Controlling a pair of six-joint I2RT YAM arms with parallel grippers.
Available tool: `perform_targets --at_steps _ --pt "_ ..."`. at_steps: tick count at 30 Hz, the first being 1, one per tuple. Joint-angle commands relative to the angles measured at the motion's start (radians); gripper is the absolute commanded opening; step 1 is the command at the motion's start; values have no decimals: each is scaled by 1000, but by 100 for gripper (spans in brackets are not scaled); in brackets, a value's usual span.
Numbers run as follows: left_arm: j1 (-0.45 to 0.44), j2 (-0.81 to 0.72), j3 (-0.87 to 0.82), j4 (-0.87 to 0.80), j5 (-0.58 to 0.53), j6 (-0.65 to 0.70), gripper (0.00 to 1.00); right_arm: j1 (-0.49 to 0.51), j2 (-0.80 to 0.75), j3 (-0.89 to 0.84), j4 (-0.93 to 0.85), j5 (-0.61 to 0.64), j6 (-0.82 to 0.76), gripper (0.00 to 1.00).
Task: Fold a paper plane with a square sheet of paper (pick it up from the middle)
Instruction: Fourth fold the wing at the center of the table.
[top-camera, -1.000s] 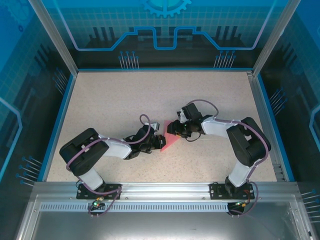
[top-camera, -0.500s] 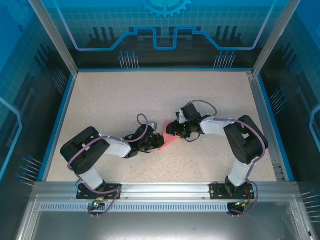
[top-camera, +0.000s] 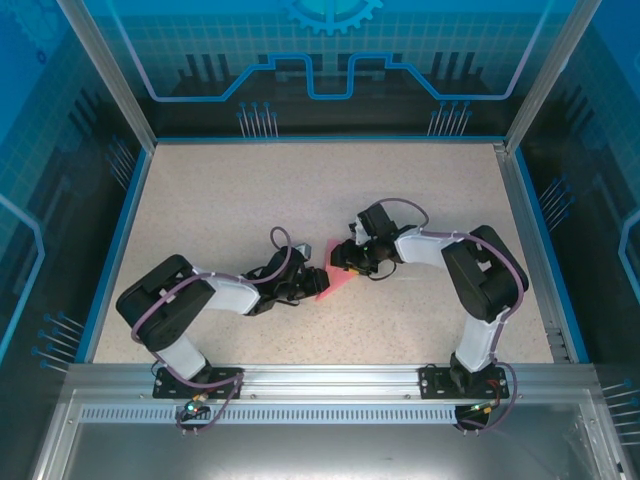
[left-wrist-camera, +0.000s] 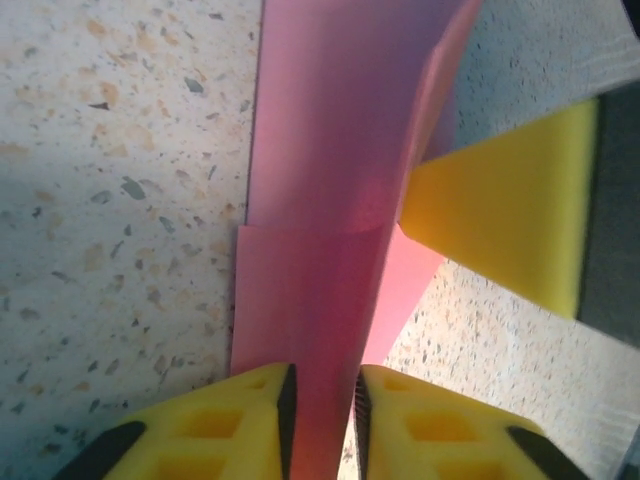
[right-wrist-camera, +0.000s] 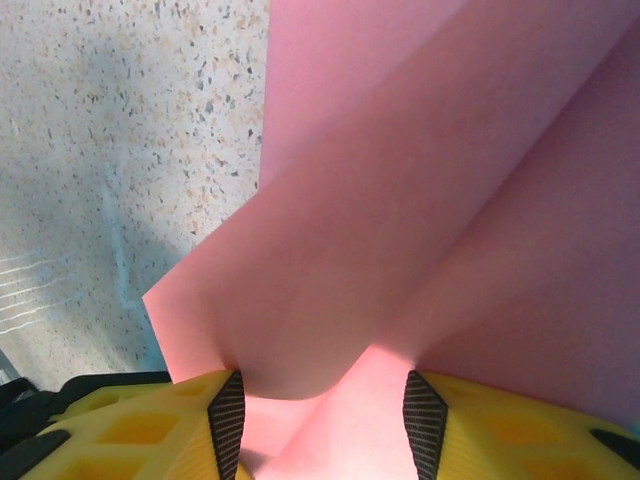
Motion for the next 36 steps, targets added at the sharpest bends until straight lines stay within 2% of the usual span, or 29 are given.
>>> perform_targets --at_steps 1,6,10,17,20,24,36 --pt "13 -73 20 -114 15 15 34 0 48 21 -112 107 0 49" --pt "33 -155 27 -222 9 17 46 6 74 46 -163 145 12 49" --pt "35 -166 53 -228 50 34 47 15 93 72 -212 177 10 48" --pt "38 -117 95 -155 153 65 35 26 115 103 -265 198 -2 49" --pt "38 -81 131 -188 176 75 28 27 125 119 -284 197 -7 50" --pt "39 -52 151 -220 163 88 21 30 135 136 -300 194 -10 53" --pt "44 12 179 -283 88 93 8 31 165 164 -340 197 -1 54"
